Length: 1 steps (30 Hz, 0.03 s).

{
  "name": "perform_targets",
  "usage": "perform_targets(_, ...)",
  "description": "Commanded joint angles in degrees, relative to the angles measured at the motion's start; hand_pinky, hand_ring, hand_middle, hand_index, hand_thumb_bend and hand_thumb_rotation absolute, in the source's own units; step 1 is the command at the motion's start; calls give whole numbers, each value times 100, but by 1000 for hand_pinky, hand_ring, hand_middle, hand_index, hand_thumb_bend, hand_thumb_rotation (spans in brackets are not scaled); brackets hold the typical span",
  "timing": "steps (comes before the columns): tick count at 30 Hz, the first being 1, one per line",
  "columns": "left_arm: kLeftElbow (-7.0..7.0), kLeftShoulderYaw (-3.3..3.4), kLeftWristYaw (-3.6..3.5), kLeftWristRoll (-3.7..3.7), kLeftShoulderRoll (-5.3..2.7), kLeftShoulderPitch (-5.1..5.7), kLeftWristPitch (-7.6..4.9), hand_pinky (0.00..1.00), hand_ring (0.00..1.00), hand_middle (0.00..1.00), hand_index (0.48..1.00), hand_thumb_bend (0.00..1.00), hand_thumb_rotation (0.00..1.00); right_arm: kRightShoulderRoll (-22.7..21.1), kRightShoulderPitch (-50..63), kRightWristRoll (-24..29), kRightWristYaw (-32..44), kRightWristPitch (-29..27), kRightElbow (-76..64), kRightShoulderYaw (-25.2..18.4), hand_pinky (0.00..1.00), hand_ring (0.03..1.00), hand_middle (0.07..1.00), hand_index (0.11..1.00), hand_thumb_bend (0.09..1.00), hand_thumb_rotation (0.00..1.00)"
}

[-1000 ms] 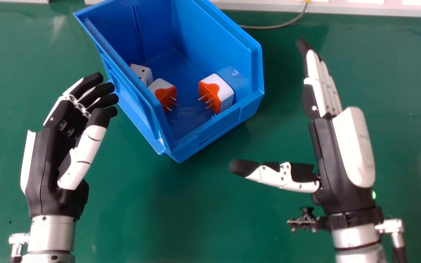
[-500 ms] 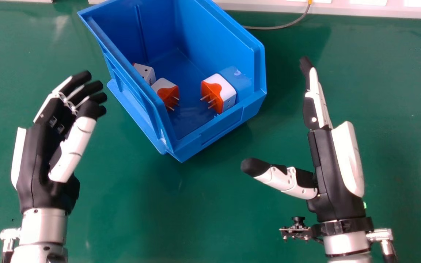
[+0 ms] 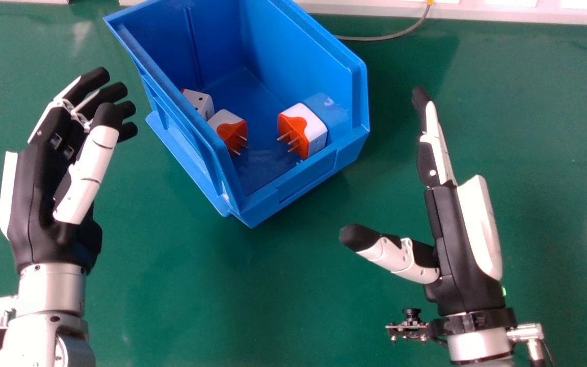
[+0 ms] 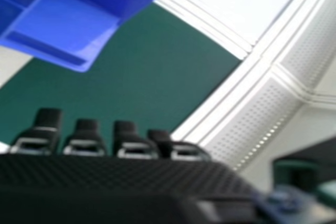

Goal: Pick all objects and put in blue box

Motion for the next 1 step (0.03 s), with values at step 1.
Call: perform_targets(1,-79,62,48,18,35,-123,3,702,728,749,753,697,482,40,12,21,-6,-157,-144,-77,932,999,1000,1000,866,977)
